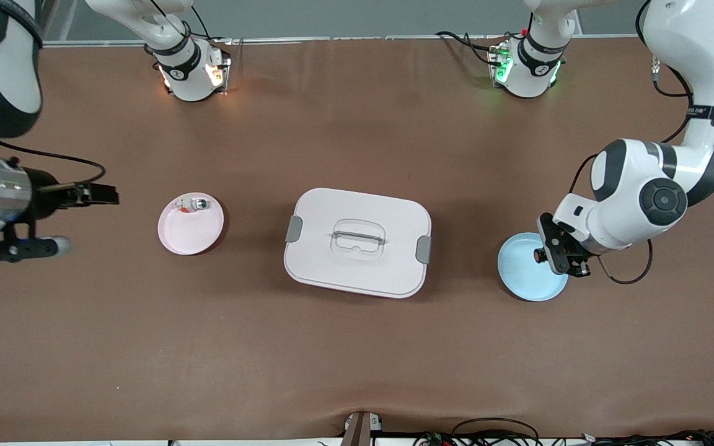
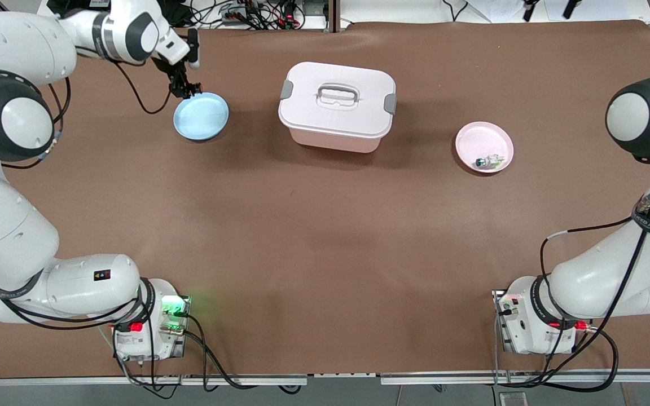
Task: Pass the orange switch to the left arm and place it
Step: 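Carry the switch to the blue plate while the right gripper withdraws, then lower the switch onto the blue plate and open the left gripper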
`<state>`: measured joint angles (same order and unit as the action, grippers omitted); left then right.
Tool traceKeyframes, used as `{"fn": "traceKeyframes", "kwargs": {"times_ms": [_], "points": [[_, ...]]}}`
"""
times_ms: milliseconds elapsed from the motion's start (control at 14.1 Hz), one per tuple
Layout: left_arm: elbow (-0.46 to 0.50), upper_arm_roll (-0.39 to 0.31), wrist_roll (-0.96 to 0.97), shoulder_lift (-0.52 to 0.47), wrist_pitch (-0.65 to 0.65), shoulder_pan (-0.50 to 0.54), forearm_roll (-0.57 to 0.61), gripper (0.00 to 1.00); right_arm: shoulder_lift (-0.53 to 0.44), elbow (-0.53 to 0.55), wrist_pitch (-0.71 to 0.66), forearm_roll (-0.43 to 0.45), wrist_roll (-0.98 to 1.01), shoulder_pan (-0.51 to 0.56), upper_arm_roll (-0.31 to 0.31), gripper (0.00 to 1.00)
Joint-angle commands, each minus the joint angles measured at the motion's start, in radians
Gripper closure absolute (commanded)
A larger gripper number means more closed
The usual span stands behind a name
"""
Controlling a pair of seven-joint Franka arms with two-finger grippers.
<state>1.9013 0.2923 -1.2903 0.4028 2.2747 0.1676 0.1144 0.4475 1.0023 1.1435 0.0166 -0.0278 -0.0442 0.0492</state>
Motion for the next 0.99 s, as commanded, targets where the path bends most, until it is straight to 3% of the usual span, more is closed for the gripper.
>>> {"fn": "traceKeyframes", "kwargs": {"times_ms": [0,142,497,781,923], "points": [[0.047,0.007,-0.105,0.033,0.113,0.032,0.016,1.00,-0.033,0.021,-0.022,0.034,0.003,0.036,0.018,0.00],[0.051,0.007,-0.141,0.066,0.153,0.035,0.016,1.00,-0.027,0.027,-0.076,0.034,0.005,0.052,0.020,0.00],[0.051,0.007,-0.310,0.171,0.301,0.053,0.016,1.00,-0.029,0.048,-0.042,0.020,-0.009,0.064,0.021,0.00],[0.053,0.005,-0.311,0.189,0.304,0.053,0.016,1.00,-0.033,0.067,0.027,-0.062,-0.006,0.139,0.021,0.00],[0.059,0.007,-0.314,0.189,0.299,0.056,0.016,1.00,-0.036,0.070,0.041,-0.052,-0.009,0.142,0.020,0.00]]}}
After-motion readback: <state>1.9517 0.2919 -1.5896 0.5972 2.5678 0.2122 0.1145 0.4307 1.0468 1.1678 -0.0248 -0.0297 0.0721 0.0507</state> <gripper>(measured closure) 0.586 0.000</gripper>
